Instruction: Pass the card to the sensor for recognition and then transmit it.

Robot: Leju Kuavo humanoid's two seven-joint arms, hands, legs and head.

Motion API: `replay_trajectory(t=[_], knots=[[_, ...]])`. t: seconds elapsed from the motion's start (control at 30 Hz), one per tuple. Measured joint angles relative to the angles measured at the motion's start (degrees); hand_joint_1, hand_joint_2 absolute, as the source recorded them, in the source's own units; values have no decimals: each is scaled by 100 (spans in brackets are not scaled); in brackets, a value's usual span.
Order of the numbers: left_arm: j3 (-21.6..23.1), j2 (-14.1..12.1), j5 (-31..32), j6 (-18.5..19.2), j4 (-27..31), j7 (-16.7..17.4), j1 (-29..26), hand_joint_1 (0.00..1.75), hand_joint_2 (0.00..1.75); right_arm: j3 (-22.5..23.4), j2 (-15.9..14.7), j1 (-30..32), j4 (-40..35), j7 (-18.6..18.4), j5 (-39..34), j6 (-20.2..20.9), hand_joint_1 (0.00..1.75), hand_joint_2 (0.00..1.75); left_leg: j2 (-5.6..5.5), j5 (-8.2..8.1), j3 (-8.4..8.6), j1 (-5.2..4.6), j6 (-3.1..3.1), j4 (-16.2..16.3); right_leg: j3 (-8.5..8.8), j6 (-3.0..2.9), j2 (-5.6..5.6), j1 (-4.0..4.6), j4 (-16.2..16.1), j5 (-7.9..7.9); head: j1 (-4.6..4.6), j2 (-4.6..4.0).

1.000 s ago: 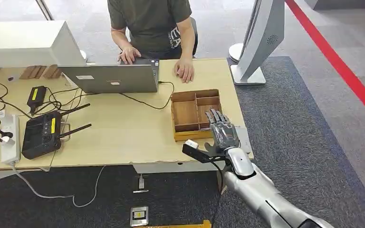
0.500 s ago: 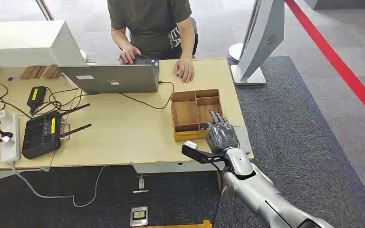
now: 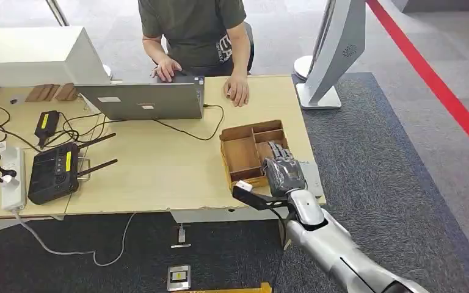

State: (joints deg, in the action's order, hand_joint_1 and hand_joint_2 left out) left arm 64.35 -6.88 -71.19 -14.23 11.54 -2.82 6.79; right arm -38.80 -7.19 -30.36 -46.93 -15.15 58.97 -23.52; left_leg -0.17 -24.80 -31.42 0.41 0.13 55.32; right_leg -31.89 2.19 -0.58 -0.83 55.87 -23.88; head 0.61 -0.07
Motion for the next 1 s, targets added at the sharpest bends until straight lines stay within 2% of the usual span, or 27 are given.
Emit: replay_trajectory(t=[0.57,0.8,1.0], knots=[[0,0,0,7,0,-17,0,0,0,-50,28,44,0,88,-105,-20,175,175,1,0,1,0,0,0,0,0,0,0,0,0,0,0],[0,0,15,0,0,-17,0,0,0,-48,26,51,0,214,-96,-384,175,175,1,0,1,0,0,0,0,0,0,0,0,0,0,0],[0,0,55,0,0,-17,-1,0,0,2,-72,116,-258,159,284,-686,175,175,1,0,1,0,0,1,0,0,0,0,0,0,0,0]])
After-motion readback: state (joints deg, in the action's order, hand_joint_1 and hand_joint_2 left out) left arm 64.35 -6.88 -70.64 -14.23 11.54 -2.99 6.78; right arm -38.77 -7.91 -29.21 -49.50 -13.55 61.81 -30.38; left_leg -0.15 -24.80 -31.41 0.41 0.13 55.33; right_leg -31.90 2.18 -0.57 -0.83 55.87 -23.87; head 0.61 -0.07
